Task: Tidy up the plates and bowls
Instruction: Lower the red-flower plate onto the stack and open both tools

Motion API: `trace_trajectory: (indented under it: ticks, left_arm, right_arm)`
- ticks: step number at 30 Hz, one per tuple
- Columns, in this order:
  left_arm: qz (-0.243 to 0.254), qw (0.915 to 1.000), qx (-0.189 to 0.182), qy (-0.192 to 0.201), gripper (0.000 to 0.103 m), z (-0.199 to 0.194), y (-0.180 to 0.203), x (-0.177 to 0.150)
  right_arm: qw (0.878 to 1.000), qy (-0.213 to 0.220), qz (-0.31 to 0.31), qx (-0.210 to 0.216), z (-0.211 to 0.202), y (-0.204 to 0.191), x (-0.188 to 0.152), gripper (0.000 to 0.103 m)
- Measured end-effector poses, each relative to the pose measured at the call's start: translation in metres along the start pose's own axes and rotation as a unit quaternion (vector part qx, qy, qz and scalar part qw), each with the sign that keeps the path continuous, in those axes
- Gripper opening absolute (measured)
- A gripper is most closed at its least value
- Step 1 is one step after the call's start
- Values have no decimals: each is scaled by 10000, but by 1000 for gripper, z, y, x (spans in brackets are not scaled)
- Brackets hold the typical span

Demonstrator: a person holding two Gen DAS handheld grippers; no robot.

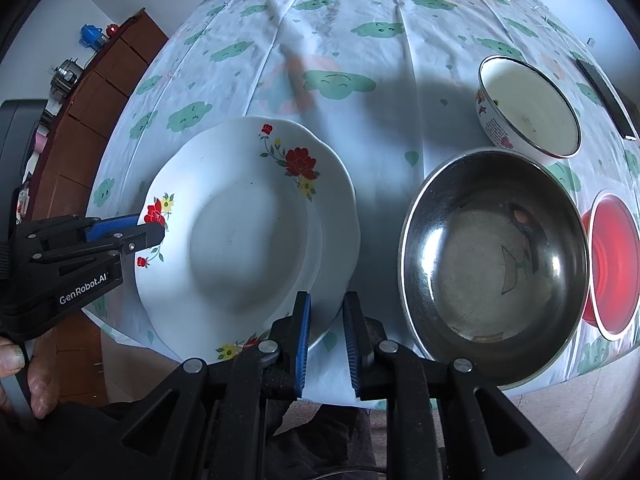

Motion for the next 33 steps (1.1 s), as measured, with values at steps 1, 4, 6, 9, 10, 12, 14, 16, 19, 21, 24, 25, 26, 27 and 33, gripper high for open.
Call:
trace_trajectory:
  ticks: [1, 4, 6, 9, 10, 12, 14, 16, 19, 21, 24, 25, 26, 27, 33]
  left_arm:
    - [-10, 10000, -5, -1, 20, 0, 0, 0]
    - [-44, 10000, -65, -3, 34, 1, 0, 0]
    - [-41, 10000, -26, 38, 41, 0, 1, 1]
    - [-102, 9999, 8, 57, 55, -1, -2, 1]
    - [-145, 9999, 17, 52, 58, 0, -3, 1]
    - [-187, 9998, 19, 36, 58, 1, -5, 1]
    - [-191, 9998, 25, 13, 59, 1, -4, 1]
    - [-188, 9998, 47, 6, 64, 2, -5, 1]
    - [-205, 9998, 80, 28, 69, 2, -7, 3]
    - [-218, 9997, 86, 17, 69, 3, -9, 3]
    - [-214, 9997, 93, 14, 69, 3, -11, 4]
    - [-211, 9997, 101, 26, 69, 2, -11, 4]
    - [-207, 9997, 111, 44, 69, 2, -11, 4]
    - [-204, 9997, 127, 66, 69, 1, -12, 4]
    - [-232, 9996, 163, 93, 69, -1, -14, 3]
  right_arm:
    - [10000, 2, 5, 11, 0, 0, 0, 20]
    - [10000, 1, -1, 10, 0, -1, 1, 20]
    - [10000, 1, -4, 10, 0, 0, 0, 20]
    - [10000, 29, -38, -17, -2, -1, 1, 20]
    - [9999, 81, -96, -34, -5, -3, 2, 20]
    - [9997, 146, -197, -61, -7, -6, 5, 20]
    - [9998, 122, -153, -21, -6, -5, 5, 20]
    - [9999, 58, -101, 7, -3, -3, 3, 20]
    - [9996, 162, -171, -129, -7, -4, 6, 21]
    - [9991, 297, -279, -92, -13, -10, 10, 22]
    - [9981, 411, -440, -93, -18, -17, 12, 23]
    - [9981, 406, -456, -64, -18, -19, 12, 23]
    - [9982, 386, -447, -51, -17, -18, 11, 23]
    - [9984, 372, -428, -52, -16, -19, 11, 23]
    - [9985, 379, -381, -51, -18, -17, 8, 25]
Point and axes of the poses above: each gripper's, at about its wrist camera, not at the fingertips, and z roughly the way its jaws point, y to its right, x to its top, the point moved 9 cm from there along z, roughly the way its jaws point
